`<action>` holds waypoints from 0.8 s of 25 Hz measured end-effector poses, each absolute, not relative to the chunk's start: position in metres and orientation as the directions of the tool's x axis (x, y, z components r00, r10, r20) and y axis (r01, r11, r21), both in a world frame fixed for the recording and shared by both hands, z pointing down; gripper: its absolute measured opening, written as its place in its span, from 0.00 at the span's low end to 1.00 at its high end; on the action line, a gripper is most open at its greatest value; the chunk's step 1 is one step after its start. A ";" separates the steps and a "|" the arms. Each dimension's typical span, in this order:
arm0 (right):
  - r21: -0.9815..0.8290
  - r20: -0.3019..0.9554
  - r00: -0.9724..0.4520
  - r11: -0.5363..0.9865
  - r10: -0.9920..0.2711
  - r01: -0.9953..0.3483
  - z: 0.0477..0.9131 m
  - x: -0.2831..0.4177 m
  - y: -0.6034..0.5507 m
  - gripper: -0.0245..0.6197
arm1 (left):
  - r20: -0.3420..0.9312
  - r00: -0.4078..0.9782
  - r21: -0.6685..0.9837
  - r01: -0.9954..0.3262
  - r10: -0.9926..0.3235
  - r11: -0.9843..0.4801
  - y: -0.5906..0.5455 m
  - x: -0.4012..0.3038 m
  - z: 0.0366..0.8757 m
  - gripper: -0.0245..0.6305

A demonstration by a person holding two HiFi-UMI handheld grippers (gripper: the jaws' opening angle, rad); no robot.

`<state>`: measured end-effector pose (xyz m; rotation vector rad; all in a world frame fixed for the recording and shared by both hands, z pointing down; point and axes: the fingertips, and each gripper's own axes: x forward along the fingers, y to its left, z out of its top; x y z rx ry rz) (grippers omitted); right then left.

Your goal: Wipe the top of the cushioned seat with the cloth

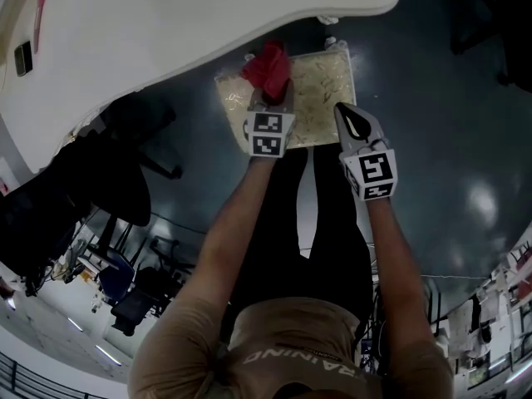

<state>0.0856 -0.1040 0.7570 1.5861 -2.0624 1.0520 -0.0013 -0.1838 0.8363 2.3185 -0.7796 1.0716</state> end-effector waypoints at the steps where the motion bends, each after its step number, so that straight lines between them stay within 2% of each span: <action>1: -0.351 0.653 -0.321 0.102 -0.685 -0.931 0.757 0.092 -0.103 0.04 | 0.791 0.538 0.176 -0.655 -0.291 -0.734 -0.182 0.008 0.836 0.10; 13: -0.347 0.661 -0.273 0.038 -0.699 -0.937 0.767 0.180 -0.078 0.04 | 0.791 0.556 0.176 -0.605 -0.255 -0.776 -0.158 0.088 0.835 0.10; 20: -0.352 0.666 -0.259 0.011 -0.700 -0.936 0.770 0.208 -0.070 0.04 | 0.792 0.576 0.191 -0.548 -0.202 -0.814 -0.141 0.126 0.834 0.10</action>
